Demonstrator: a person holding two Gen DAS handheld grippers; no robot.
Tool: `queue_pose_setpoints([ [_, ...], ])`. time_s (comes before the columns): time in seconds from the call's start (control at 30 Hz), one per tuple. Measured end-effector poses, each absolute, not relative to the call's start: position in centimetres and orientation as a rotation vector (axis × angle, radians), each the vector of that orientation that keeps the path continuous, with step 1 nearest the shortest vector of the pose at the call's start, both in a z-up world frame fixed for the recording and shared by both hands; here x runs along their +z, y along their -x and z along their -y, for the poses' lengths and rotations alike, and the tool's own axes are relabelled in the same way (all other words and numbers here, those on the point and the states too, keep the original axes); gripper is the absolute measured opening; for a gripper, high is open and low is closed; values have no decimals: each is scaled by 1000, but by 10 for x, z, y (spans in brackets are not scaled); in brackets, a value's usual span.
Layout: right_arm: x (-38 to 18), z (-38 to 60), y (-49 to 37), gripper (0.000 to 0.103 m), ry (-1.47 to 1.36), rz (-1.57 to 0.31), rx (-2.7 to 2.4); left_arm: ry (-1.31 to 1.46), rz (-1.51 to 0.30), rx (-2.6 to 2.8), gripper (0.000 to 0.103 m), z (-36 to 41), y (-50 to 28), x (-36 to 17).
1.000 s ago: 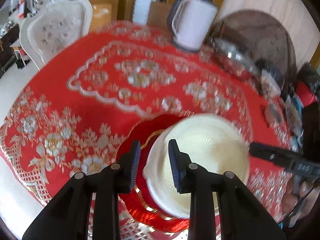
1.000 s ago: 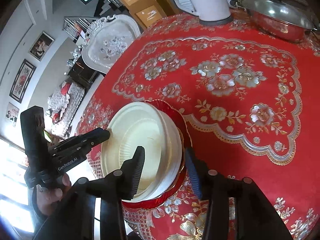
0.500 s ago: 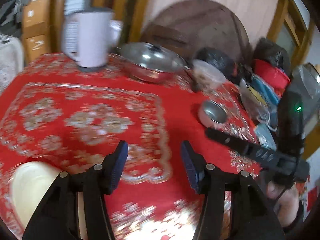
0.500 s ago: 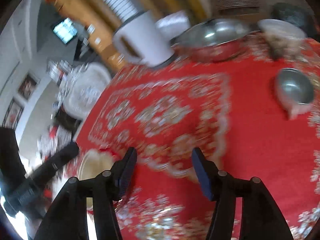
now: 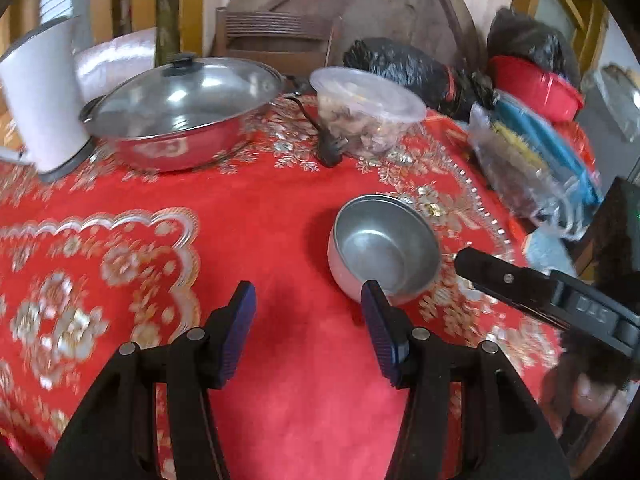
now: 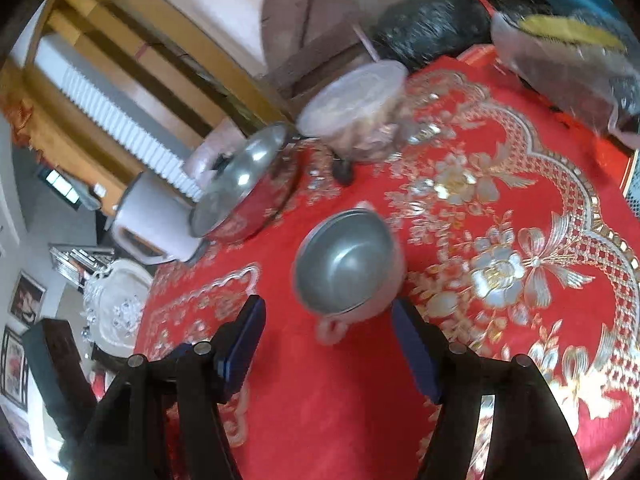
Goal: Organize plates and bowls
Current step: 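Grasp the grey metal bowl with pink handle using the right gripper, then carry the grey bowl over the stacked cream bowl with the right gripper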
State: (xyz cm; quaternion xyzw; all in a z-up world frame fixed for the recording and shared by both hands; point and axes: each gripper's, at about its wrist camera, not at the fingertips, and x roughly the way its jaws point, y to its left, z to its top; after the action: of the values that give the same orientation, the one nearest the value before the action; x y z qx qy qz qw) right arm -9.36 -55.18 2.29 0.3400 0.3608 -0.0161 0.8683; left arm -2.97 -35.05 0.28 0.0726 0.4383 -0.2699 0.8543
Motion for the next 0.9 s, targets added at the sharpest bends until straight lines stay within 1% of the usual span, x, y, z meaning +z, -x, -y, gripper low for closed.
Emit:
queue_pose_setpoints([
  [0.17,4,566,74,68,-718,-785,-41,-200,-939,-547,53,374,10,-16],
  [0.27,1,568,63,64,-695,-804,-56,-230,-941,-554,53,385,8,-23],
  [0.3,-1,569,60,60,-689,-809,-62,-240,-950,-559,54,388,8,-26],
  [0.33,-3,570,57,55,-687,-818,-63,-250,-952,-562,52,392,9,-27],
  [0.37,-5,570,55,53,-686,-825,-66,-257,-947,-560,50,394,10,-28],
  [0.4,-8,571,52,46,-685,-837,-71,-249,-949,-567,43,395,11,-29],
  [0.43,-10,571,51,40,-681,-844,-78,-246,-954,-576,34,396,11,-29],
  [0.47,-12,571,49,37,-677,-854,-87,-243,-956,-579,27,398,11,-29],
  [0.5,-14,570,48,31,-676,-862,-91,-246,-957,-582,13,399,13,-29],
  [0.53,-18,568,46,24,-668,-877,-92,-259,-958,-579,12,401,14,-28],
  [0.7,-19,562,45,20,-645,-890,-102,-275,-968,-580,10,400,15,-28],
  [0.9,-15,561,51,20,-691,-912,-85,-244,-1032,-605,10,379,19,-16],
])
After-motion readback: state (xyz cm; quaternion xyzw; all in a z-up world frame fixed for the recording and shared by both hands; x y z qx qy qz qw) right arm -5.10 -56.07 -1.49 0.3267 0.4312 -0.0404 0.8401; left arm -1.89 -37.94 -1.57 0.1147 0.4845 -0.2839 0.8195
